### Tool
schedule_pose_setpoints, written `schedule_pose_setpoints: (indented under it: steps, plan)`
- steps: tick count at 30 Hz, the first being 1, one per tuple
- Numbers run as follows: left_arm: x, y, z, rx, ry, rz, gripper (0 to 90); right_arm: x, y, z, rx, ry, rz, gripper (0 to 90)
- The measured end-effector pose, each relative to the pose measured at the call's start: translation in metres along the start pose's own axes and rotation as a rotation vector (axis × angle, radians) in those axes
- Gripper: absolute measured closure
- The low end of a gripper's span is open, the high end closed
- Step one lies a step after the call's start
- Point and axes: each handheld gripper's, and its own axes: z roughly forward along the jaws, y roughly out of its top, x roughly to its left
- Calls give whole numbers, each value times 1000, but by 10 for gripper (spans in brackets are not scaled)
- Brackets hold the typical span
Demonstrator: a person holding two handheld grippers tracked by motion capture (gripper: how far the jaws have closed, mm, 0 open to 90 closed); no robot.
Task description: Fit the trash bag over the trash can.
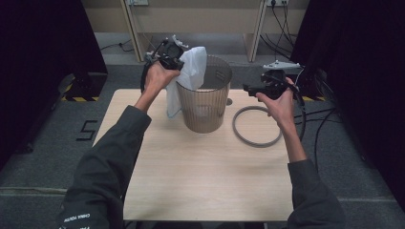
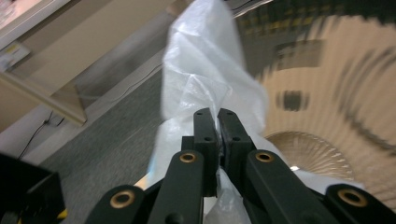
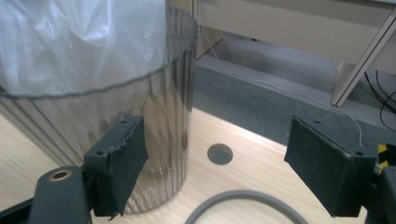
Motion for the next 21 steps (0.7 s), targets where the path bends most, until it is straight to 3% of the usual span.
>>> schedule_pose_setpoints:
  steps: [6,10,12,17,21]
  plan:
    - [-27,8,-4,-57,-55,43,871,4,23,6,-24,5,5,216]
    - [-49,8,-1,-49,-74,113,867,9,45,14,-24,35,6,217]
    - [-57,7,1,-47,-94,129,863,11,56,18,-26,53,13,217]
    - [-63,4,2,-63,-122,124,854,21,75,32,-9,75,4,230]
    - [-64,1,-1,-77,-130,125,847,33,82,50,-2,156,23,257]
